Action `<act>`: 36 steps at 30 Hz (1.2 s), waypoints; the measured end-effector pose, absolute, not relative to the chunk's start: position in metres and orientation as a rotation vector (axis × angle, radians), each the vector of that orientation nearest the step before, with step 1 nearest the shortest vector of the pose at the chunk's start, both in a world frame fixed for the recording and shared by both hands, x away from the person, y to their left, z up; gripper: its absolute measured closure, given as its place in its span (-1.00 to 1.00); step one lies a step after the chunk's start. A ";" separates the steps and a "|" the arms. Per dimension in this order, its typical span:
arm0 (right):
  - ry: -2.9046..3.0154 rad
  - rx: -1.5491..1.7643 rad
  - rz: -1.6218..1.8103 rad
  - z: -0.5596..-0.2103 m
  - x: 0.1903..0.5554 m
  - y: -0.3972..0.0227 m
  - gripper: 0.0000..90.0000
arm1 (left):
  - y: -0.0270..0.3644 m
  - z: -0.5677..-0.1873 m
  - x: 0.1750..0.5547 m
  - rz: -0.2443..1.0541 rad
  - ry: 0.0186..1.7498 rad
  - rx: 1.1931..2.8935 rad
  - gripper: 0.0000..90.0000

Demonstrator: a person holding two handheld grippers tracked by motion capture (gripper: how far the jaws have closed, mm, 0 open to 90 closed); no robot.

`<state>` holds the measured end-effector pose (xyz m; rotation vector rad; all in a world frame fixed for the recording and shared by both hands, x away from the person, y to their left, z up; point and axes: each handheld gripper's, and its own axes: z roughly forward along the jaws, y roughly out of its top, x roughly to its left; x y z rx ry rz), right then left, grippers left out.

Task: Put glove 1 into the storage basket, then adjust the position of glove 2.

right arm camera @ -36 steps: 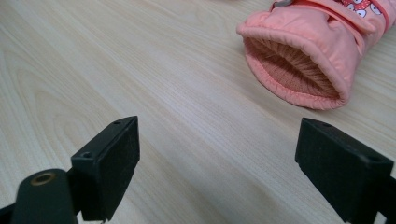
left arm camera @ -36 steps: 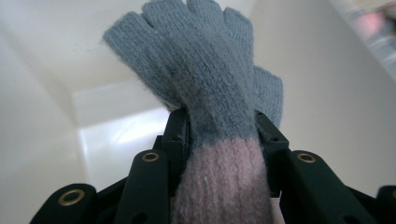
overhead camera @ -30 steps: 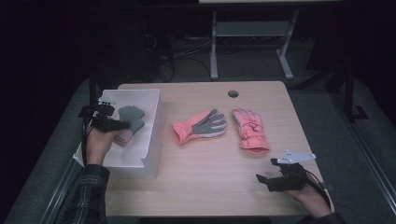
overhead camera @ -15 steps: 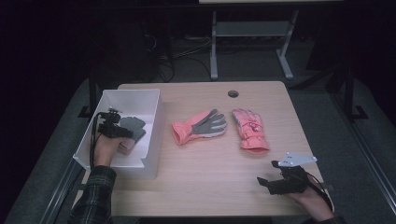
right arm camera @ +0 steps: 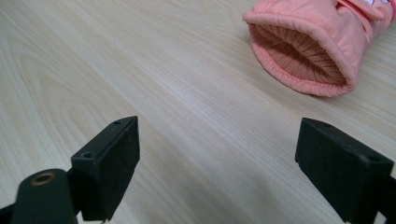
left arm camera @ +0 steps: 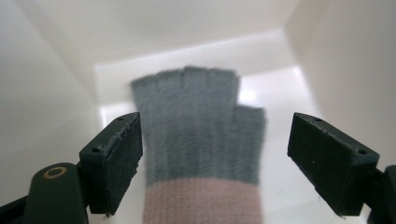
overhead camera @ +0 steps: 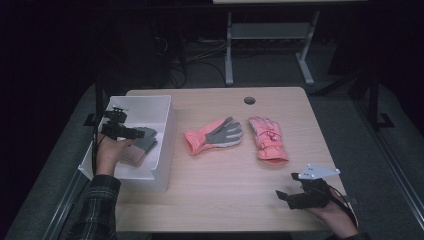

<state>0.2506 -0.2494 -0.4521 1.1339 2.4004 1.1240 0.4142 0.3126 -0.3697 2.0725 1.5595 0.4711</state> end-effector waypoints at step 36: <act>2.419 1.121 1.136 -0.453 0.249 -0.248 -0.70 | 0.132 -0.314 0.413 0.258 0.972 2.177 0.99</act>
